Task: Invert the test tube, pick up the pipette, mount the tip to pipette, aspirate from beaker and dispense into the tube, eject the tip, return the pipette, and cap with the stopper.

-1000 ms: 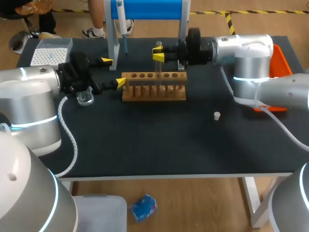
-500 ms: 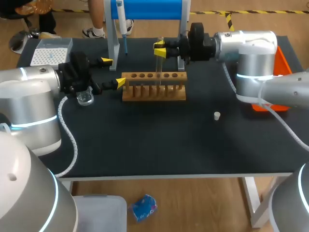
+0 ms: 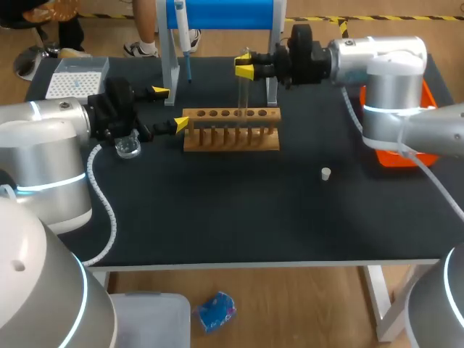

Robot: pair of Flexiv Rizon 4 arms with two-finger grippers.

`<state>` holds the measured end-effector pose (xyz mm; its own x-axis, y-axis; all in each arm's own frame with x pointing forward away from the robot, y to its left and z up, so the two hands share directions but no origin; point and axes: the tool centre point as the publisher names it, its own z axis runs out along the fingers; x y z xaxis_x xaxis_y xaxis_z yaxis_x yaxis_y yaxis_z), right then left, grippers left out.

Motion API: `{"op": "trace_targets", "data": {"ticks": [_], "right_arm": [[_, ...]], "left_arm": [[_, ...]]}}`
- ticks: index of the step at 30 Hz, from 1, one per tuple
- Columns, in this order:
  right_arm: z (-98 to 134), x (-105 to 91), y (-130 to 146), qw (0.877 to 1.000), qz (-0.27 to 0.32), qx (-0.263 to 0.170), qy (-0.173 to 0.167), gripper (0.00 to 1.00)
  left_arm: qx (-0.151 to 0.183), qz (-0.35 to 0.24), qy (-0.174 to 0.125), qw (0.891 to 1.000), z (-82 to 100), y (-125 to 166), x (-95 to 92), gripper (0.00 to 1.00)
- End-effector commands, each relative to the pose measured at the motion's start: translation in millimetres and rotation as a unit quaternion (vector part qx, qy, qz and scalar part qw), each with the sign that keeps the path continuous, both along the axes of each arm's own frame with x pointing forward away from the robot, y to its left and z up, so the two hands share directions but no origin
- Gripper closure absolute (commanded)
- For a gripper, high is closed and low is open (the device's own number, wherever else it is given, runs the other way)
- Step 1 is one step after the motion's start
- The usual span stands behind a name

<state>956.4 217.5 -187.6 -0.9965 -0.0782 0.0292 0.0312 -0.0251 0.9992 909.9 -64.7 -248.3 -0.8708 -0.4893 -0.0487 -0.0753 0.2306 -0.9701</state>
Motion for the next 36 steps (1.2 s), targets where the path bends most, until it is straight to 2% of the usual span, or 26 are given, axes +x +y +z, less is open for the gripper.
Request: {"op": "trace_targets", "data": {"ticks": [1, 4, 5, 6, 7, 8, 9, 10, 11, 13, 15, 16, 17, 18, 30, 32, 33, 34, 36], "right_arm": [[0.9, -1.6, -0.2, 1.0, -0.002, -0.001, 0.0, 1.0], [0.9, -1.6, -0.2, 1.0, -0.002, -0.001, 0.0, 1.0], [-0.5, -1.2, -2.8, 0.995, 0.012, 0.031, 0.095, 1.0], [3.4, 0.8, -6.8, 0.987, 0.003, 0.051, 0.149, 1.0], [3.8, 1.9, -8.6, 0.98, 0.006, 0.02, 0.196, 1.0], [3.7, 1.5, -8.9, 0.969, 0.017, 0.014, 0.246, 1.0], [8.8, 1.7, -10.2, 0.953, 0.019, 0.037, 0.3, 1.0], [10.9, 1.9, -10.5, 0.934, 0.022, 0.027, 0.355, 1.0], [11.4, 1.6, -10.8, 0.922, 0.024, 0.022, 0.386, 1.0], [11.9, 1.4, -10.6, 0.876, 0.046, 0.036, 0.479, 1.0], [9.5, 2.2, -9.6, 0.861, 0.048, 0.017, 0.506, 1.0], [7.7, 3.4, -9.3, 0.858, 0.049, 0.0, 0.511, 1.0], [5.1, 4.1, -8.9, 0.867, 0.045, -0.031, 0.495, 1.0], [3.4, 5.6, -8.9, 0.889, 0.029, -0.053, 0.453, 1.0], [3.4, 5.6, -8.9, 0.889, 0.029, -0.053, 0.453, 1.0], [1.7, 4.0, -9.4, 0.865, 0.045, -0.044, 0.497, 1.0], [3.3, 5.6, -10.6, 0.858, 0.042, -0.034, 0.51, 1.0], [6.1, 6.1, -11.2, 0.838, 0.053, -0.01, 0.542, 1.0], [9.5, 5.9, -12.1, 0.826, 0.059, 0.002, 0.56, 1.0]], "left_arm": [[0.0, 0.003, -0.002, 1.0, -1.2, -1.5, -1.1, 0.0], [0.0, 0.003, -0.002, 1.0, -1.2, -1.5, -1.1, 0.0], [0.0, 0.003, -0.002, 1.0, -1.2, -1.5, -1.1, 0.0], [0.0, 0.003, -0.002, 1.0, -1.2, -1.5, -1.1, 0.0], [0.0, 0.003, -0.002, 1.0, -1.2, -1.5, -1.1, 0.0], [0.0, 0.003, -0.002, 1.0, -1.2, -1.5, -1.1, 0.0], [0.0, 0.003, -0.002, 1.0, -1.2, -1.5, -1.1, 0.0], [0.0, 0.003, -0.002, 1.0, -1.2, -1.5, -1.1, 0.0], [0.0, 0.003, -0.002, 1.0, -1.2, -1.5, -1.1, 0.0], [0.0, 0.003, -0.002, 1.0, -1.2, -1.5, -1.1, 0.0], [0.0, 0.003, -0.002, 1.0, -1.2, -1.5, -1.1, 0.0], [0.0, 0.003, -0.002, 1.0, -1.2, -1.5, -1.1, 0.0], [0.0, 0.003, -0.002, 1.0, -1.2, -1.5, -1.1, 0.0], [0.0, 0.003, -0.002, 1.0, -1.2, -1.5, -1.1, 0.0], [0.0, 0.003, -0.002, 1.0, -1.2, -1.5, -1.1, 0.0], [0.0, 0.003, -0.002, 1.0, -1.2, -1.5, -1.1, 0.0], [0.0, 0.003, -0.002, 1.0, -1.2, -1.5, -1.1, 0.0], [0.0, 0.003, -0.002, 1.0, -1.2, -1.5, -1.1, 0.0], [0.0, 0.003, -0.002, 1.0, -1.2, -1.5, -1.1, 0.0]]}}
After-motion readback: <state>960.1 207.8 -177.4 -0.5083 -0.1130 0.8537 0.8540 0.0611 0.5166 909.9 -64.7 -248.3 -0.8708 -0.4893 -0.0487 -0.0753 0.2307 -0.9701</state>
